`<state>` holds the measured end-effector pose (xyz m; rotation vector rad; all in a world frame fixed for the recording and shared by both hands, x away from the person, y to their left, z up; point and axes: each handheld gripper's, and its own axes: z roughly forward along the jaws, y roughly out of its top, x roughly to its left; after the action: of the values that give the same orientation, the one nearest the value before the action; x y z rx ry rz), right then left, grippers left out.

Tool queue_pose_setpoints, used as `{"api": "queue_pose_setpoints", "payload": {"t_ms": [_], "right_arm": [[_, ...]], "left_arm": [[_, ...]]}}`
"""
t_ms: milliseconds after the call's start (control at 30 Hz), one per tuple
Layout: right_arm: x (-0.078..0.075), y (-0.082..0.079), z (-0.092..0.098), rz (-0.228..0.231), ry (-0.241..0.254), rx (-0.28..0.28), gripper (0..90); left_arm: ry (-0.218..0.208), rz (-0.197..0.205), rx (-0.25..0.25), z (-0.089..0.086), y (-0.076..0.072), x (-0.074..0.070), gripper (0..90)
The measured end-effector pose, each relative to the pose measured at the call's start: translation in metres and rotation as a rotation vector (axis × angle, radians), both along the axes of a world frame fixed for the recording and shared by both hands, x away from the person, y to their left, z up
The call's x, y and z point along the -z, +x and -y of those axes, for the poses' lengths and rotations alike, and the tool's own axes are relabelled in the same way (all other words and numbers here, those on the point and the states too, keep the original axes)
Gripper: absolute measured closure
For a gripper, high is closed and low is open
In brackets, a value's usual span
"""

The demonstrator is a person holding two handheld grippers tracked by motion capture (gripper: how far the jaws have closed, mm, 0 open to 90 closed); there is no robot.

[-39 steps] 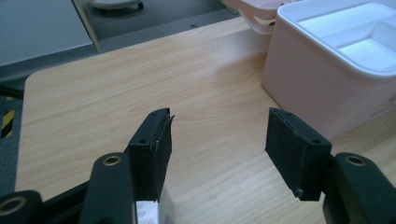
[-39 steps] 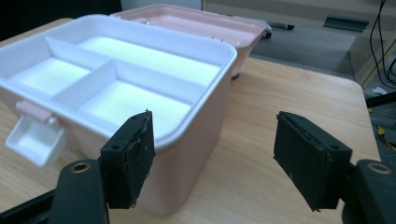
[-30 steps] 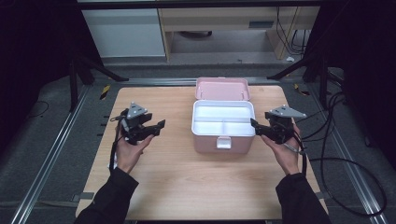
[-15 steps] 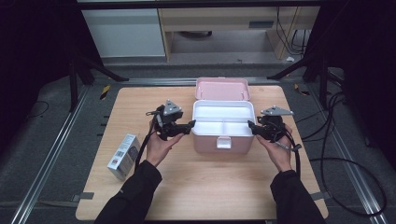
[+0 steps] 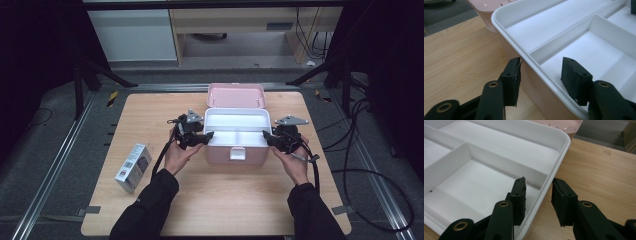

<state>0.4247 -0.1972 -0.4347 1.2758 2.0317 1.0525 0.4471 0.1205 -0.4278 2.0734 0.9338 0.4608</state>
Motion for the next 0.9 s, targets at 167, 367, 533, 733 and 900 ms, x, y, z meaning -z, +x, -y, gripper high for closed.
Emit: {"api": "queue_pose_setpoints", "payload": {"t_ms": [167, 367, 533, 733, 900], "right_arm": [[0.000, -0.006, -0.015, -0.010, 0.010, -0.031, 62.3], [-0.001, -0.011, -0.035, -0.013, 0.015, -0.075, 60.8], [-0.001, -0.014, -0.051, -0.010, 0.015, -0.100, 60.5], [-0.001, -0.020, -0.062, -0.011, 0.013, -0.126, 59.9], [-0.001, -0.026, -0.066, -0.008, 0.010, -0.116, 59.6]], "left_arm": [[0.021, -0.009, -0.017, -0.018, -0.009, -0.003, 51.8], [0.023, -0.018, -0.054, -0.040, -0.022, -0.004, 53.3], [0.014, -0.024, -0.073, -0.055, -0.030, -0.004, 53.6], [-0.003, -0.024, -0.087, -0.067, -0.041, -0.003, 53.8], [-0.017, -0.022, -0.092, -0.069, -0.042, -0.002, 55.3]]}}
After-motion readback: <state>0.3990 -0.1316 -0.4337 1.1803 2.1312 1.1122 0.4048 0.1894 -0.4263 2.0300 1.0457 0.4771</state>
